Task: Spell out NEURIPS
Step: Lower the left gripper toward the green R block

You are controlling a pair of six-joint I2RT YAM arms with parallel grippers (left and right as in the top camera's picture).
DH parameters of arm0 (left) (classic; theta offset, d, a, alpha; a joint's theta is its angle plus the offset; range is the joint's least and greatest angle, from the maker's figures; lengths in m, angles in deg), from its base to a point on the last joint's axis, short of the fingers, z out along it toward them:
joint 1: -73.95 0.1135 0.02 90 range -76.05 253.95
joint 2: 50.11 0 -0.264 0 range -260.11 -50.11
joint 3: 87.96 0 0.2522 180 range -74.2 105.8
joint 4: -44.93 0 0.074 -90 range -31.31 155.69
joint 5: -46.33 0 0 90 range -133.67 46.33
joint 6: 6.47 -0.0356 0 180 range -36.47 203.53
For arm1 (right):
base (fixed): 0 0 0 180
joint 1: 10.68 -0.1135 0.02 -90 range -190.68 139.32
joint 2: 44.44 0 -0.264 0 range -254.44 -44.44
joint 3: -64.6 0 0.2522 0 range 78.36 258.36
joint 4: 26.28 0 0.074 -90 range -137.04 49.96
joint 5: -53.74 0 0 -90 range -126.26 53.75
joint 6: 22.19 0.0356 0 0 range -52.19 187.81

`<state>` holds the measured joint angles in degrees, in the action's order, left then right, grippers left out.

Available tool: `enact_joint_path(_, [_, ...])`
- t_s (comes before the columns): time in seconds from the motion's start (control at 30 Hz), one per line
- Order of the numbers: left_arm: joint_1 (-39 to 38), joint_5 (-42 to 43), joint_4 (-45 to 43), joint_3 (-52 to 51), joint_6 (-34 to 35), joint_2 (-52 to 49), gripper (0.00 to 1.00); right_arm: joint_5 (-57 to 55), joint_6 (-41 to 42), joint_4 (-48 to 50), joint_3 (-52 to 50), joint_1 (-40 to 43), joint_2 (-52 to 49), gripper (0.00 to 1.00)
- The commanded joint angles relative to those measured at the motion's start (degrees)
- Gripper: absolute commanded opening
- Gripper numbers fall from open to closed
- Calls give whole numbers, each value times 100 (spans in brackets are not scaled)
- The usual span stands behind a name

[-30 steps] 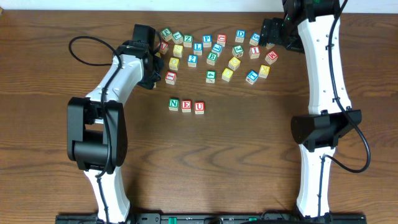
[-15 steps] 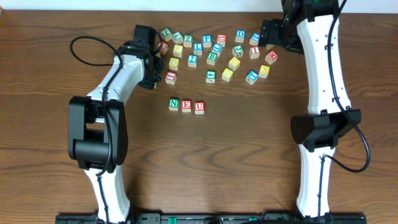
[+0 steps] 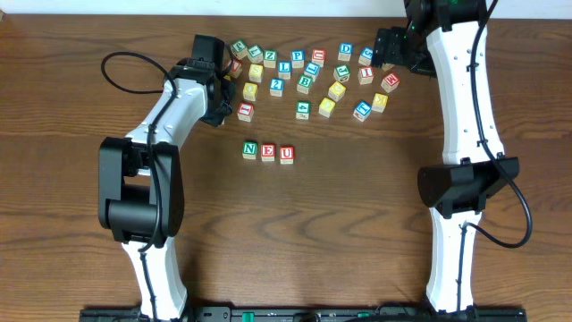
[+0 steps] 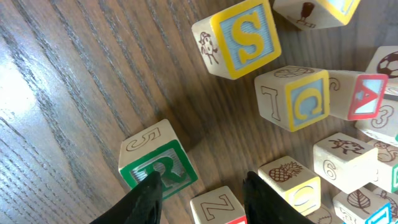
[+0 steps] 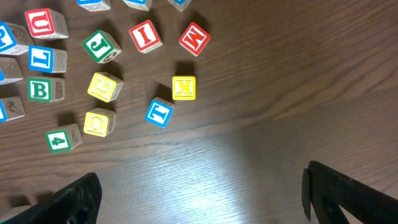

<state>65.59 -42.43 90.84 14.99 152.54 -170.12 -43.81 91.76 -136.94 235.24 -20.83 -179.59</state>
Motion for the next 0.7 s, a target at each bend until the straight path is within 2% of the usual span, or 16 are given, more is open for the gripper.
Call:
enact_joint_path(0.0, [20,-37,-9,31,-76,317,43,-116,87,-7,-26,-83,76,99])
enact_joint_path(0.2, [17,-236,372,28,-122,280,43,-116,87,-20,-26,-83,76,99])
enact_joint_path(0.3, [13,-229,450,26,-118,179,49,-114,87,-22,-26,-83,76,99])
enact_joint_path(0.37, [2,-232,492,22,-114,109,49,-114,87,-22,-26,-83,76,99])
enact_joint_path(0.47, [2,-234,455,22,-87,-26,53,-114,87,-26,-26,-83,76,99])
enact_joint_path(0.67, [2,-234,275,17,-79,-66,55,-114,87,-26,-26,-83,76,99])
